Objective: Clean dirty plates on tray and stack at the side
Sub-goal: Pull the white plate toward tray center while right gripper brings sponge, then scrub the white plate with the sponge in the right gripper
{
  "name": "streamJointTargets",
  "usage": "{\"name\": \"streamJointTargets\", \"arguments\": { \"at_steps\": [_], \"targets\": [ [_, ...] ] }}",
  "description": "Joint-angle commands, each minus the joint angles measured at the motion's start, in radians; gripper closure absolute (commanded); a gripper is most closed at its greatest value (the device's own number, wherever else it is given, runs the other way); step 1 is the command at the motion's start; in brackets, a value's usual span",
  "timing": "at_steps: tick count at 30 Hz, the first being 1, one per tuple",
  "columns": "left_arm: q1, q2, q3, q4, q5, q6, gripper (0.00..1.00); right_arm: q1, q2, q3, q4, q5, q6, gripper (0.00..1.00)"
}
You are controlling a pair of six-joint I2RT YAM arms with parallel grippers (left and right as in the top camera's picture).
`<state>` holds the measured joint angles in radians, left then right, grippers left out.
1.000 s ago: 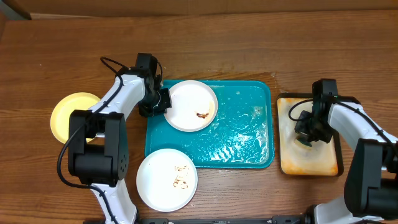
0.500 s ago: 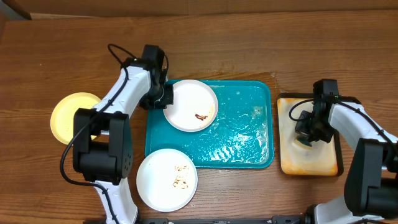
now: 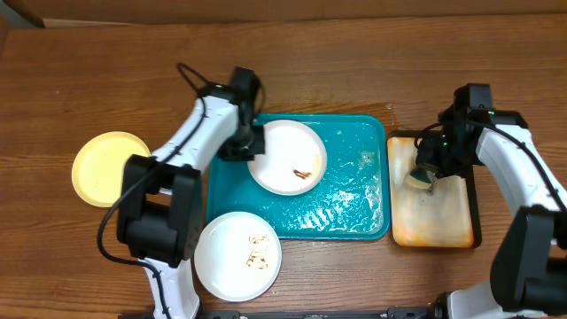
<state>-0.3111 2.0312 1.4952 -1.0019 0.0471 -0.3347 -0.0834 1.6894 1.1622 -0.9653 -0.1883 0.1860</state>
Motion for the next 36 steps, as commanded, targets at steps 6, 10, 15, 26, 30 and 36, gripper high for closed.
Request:
{"name": "streamJointTargets", "arguments": {
  "at_steps": [6, 10, 15, 26, 30, 36],
  "targets": [
    [-0.096, 0.082, 0.014, 0.038, -0.019, -0.048, 0.96, 0.013, -0.048, 0.024, -0.051, -0.239, -0.198, 0.96],
    [-0.103, 0.161, 0.014, 0.035, 0.013, -0.051, 0.96, 0.064, -0.048, 0.024, -0.07, -0.353, -0.292, 0.96],
    [-0.103, 0.206, 0.014, 0.043, 0.025, -0.066, 0.96, 0.179, -0.048, 0.024, -0.036, -0.357, -0.285, 0.96],
    [-0.103, 0.205, 0.014, 0.06, 0.093, -0.093, 0.96, 0.458, -0.047, 0.024, 0.26, -0.286, 0.145, 0.96],
    [-0.103, 0.205, 0.014, 0.051, 0.104, -0.097, 0.96, 0.542, -0.024, 0.023, 0.35, -0.168, 0.301, 0.96],
    [-0.103, 0.205, 0.014, 0.039, 0.103, -0.1, 0.96, 0.588, 0.098, 0.023, 0.387, -0.073, 0.496, 0.96]
  ]
}}
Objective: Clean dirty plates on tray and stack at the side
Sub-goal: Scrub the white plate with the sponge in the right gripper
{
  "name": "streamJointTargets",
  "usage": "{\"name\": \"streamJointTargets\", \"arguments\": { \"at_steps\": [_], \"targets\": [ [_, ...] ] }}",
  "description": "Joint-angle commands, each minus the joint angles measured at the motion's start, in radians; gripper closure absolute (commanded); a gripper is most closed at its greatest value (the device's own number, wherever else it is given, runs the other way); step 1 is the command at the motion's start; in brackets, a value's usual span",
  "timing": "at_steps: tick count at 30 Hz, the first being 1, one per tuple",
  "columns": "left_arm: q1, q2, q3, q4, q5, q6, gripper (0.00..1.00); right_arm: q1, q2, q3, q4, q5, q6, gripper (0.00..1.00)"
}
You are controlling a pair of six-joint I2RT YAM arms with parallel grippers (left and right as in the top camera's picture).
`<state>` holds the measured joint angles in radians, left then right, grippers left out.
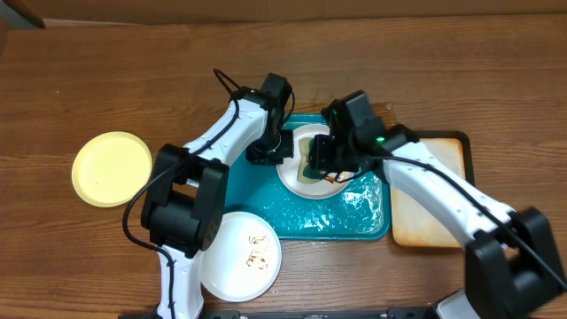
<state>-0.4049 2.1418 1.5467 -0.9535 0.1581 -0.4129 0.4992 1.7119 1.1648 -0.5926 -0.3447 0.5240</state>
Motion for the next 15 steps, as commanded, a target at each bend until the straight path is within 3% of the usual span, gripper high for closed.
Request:
{"name": "streamJointTargets", "arguments": {
  "at_steps": [1, 7, 15],
  "targets": [
    [-0.009, 0.095, -0.037, -0.01, -0.008, -0.022, 0.96, 0.006, 0.097, 0.02, 0.029, 0.083, 0.175, 0.96],
    [-0.009, 0.095, -0.037, -0.019, -0.008, -0.029, 0.96, 0.011, 0.152, 0.02, 0.163, 0.098, 0.216, 0.96],
    [-0.009, 0.095, -0.037, -0.018, -0.009, -0.041, 0.96, 0.047, 0.153, -0.002, 0.176, 0.21, 0.299, 0.96]
  ]
}}
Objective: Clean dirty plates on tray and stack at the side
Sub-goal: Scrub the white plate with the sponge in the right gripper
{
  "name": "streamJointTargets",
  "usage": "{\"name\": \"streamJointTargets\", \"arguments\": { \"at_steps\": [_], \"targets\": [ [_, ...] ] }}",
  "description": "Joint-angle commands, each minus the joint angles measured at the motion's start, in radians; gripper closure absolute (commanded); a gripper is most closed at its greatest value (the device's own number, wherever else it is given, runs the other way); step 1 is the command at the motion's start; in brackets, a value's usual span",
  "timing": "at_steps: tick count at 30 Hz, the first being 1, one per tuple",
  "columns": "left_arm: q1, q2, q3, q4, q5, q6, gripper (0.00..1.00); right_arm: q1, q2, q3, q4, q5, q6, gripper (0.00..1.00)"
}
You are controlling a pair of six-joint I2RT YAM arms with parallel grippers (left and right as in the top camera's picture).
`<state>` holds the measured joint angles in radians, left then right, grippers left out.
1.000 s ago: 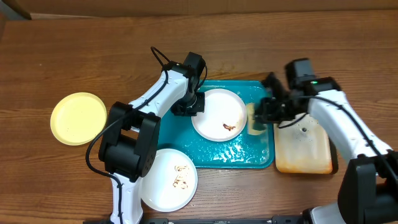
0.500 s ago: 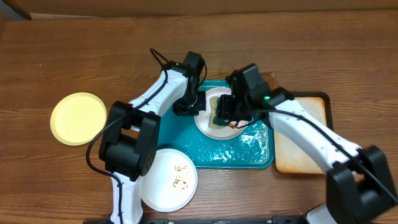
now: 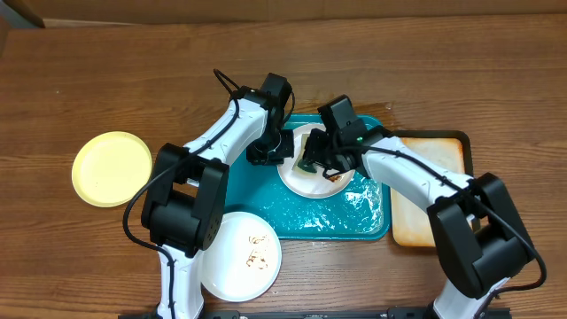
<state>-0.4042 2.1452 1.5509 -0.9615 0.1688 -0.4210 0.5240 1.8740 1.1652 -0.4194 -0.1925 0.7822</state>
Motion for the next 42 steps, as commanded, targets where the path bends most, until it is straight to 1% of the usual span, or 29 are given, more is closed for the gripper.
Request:
{"name": "streamJointTargets", "arguments": {
  "at_steps": [1, 7, 11, 14, 17, 21, 24, 28, 31, 34, 37, 40, 42],
  "targets": [
    [-0.009, 0.091, -0.042, -0.01, -0.02, -0.037, 0.96, 0.027, -0.009, -0.015, 0.003, 0.058, 0.042, 0.96],
    [-0.008, 0.091, -0.042, -0.007, -0.04, -0.051, 0.96, 0.038, -0.009, -0.127, -0.022, 0.03, 0.099, 0.96],
    [-0.007, 0.091, -0.042, -0.005, -0.047, -0.052, 0.96, 0.028, -0.009, -0.124, -0.092, 0.012, 0.109, 0.96],
    [-0.004, 0.091, -0.042, -0.006, -0.05, -0.051, 0.96, -0.006, -0.009, -0.099, -0.171, 0.05, 0.098, 0.96],
    [0.003, 0.091, -0.042, -0.01, -0.063, -0.051, 0.96, -0.053, -0.009, -0.05, -0.275, 0.119, 0.032, 0.96],
    [0.014, 0.091, -0.042, -0.019, -0.076, -0.05, 0.96, -0.093, -0.009, 0.021, -0.427, 0.308, -0.022, 0.96],
    [0.021, 0.091, -0.042, -0.018, -0.077, -0.047, 0.96, -0.092, -0.009, 0.057, -0.463, 0.399, -0.063, 0.96],
    [0.024, 0.091, -0.042, -0.021, -0.08, -0.048, 0.96, -0.071, -0.009, 0.142, -0.496, 0.409, -0.103, 0.96],
    [0.024, 0.091, -0.042, -0.021, -0.08, -0.048, 0.96, -0.044, -0.009, 0.232, -0.518, 0.378, -0.135, 0.96],
    [0.024, 0.091, -0.042, -0.022, -0.08, -0.048, 0.96, -0.016, -0.009, 0.309, -0.506, 0.283, -0.157, 0.96],
    [0.024, 0.091, -0.042, -0.021, -0.079, -0.048, 0.96, 0.005, -0.005, 0.311, -0.416, 0.106, -0.156, 0.96],
    [0.024, 0.091, -0.042, -0.021, -0.079, -0.051, 0.96, 0.017, 0.03, 0.288, -0.361, 0.056, -0.105, 0.96],
    [0.024, 0.091, -0.042, -0.022, -0.077, -0.051, 0.96, 0.021, 0.072, 0.27, -0.328, 0.025, -0.097, 0.96]
  ]
}}
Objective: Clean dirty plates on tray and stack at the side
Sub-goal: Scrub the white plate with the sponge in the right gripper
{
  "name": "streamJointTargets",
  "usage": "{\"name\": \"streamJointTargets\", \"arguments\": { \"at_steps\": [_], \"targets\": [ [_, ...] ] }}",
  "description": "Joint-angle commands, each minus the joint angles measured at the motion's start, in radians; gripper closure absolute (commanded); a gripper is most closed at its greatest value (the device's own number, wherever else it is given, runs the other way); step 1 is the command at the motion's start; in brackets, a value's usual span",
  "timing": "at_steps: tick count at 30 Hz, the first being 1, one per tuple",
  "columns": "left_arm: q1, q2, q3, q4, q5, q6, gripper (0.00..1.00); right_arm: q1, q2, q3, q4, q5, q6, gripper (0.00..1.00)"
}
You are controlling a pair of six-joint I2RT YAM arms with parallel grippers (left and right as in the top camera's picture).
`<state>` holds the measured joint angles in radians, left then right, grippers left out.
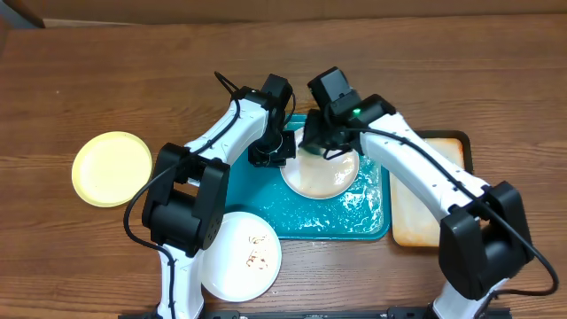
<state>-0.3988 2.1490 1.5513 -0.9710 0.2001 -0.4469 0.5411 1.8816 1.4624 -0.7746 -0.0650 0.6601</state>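
Note:
A white plate (pixel 326 175) lies on the wet teal tray (pixel 359 217), and its visible face looks free of marks. My left gripper (pixel 276 152) is shut on the plate's left rim. My right gripper (pixel 312 147) presses down at the plate's upper left edge, shut on a dark sponge (pixel 309 150) that is mostly hidden under the fingers. A second white plate (pixel 237 255) with brown smears sits off the tray's front left corner. At the far left rests a yellow plate (pixel 111 168).
A shallow black-rimmed tray (pixel 430 208) with a tan, wet-looking bottom stands right of the teal tray. The two arms cross close together over the teal tray's back edge. Bare wooden table lies behind and to the left.
My right gripper with the sponge has moved from the plate's middle to its upper left edge. The brown smear on the plate no longer shows. The left gripper has stayed on the rim.
First my left gripper held the smeared plate at the tray's left while my right gripper held the sponge over the tan tray. Then the plate stood mid-tray with the sponge on it. Now the sponge is at the plate's edge and the smear is gone.

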Motion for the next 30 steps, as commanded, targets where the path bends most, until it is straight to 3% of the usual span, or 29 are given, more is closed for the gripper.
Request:
{"name": "streamJointTargets", "arguments": {
  "at_steps": [1, 10, 25, 30],
  "targets": [
    [0.019, 0.087, -0.042, -0.013, -0.103, -0.026, 0.96, 0.005, 0.093, -0.039, 0.048, -0.134, 0.029, 0.96],
    [0.019, 0.087, -0.042, -0.027, -0.099, -0.03, 0.96, 0.037, 0.272, -0.052, 0.255, -0.296, 0.051, 0.96],
    [0.021, 0.087, -0.042, -0.024, -0.099, -0.049, 0.96, 0.034, 0.275, -0.052, 0.22, -0.213, 0.051, 0.96],
    [0.021, 0.087, -0.042, -0.027, -0.099, -0.048, 0.96, -0.018, 0.273, -0.04, 0.278, -0.306, -0.006, 0.96]
  ]
}}
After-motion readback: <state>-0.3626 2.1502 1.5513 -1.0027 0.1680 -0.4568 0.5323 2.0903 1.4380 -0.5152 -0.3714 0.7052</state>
